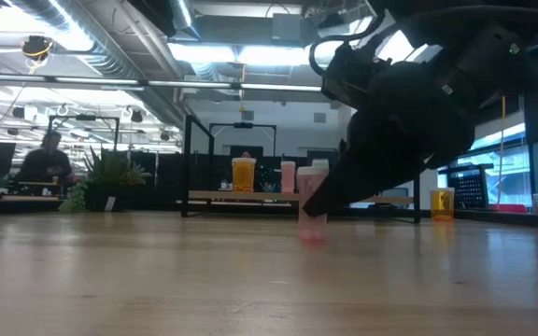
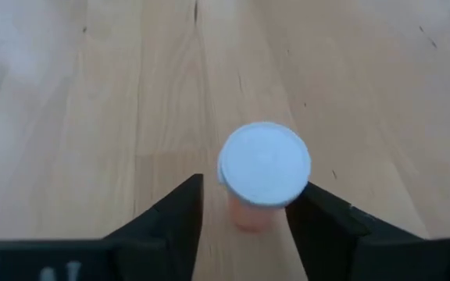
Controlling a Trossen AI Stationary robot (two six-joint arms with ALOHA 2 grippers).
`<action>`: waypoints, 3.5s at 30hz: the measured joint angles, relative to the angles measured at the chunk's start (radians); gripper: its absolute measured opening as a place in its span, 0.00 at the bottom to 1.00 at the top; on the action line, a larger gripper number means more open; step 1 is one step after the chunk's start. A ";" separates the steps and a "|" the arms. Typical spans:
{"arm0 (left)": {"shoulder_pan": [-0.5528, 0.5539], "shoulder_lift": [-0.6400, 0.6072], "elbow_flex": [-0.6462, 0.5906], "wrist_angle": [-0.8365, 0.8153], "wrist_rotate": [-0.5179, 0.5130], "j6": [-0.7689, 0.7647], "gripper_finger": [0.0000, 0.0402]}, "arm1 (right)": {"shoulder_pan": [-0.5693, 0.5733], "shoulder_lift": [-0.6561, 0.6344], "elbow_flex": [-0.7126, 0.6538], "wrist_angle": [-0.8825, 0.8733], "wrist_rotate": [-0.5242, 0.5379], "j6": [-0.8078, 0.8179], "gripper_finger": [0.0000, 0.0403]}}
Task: Pick and place medicine bottles onto shelf by color
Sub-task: Put the pink pill bottle on the shelf aligned with the pink bottles
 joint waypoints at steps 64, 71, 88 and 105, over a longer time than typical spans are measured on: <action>0.206 0.401 0.000 0.615 0.409 0.367 0.71 | 0.141 -0.660 0.001 -0.666 0.251 -0.151 0.49; 0.209 0.402 0.000 0.614 0.441 0.367 0.71 | 0.141 -0.662 0.001 -0.736 0.248 -0.132 0.49; 0.213 0.480 -0.001 0.648 0.443 0.416 0.71 | 0.141 -0.662 0.001 -0.822 0.249 -0.021 0.49; 0.213 0.480 0.000 0.701 0.491 0.421 0.71 | 0.140 -0.662 0.000 -0.828 0.248 0.001 0.49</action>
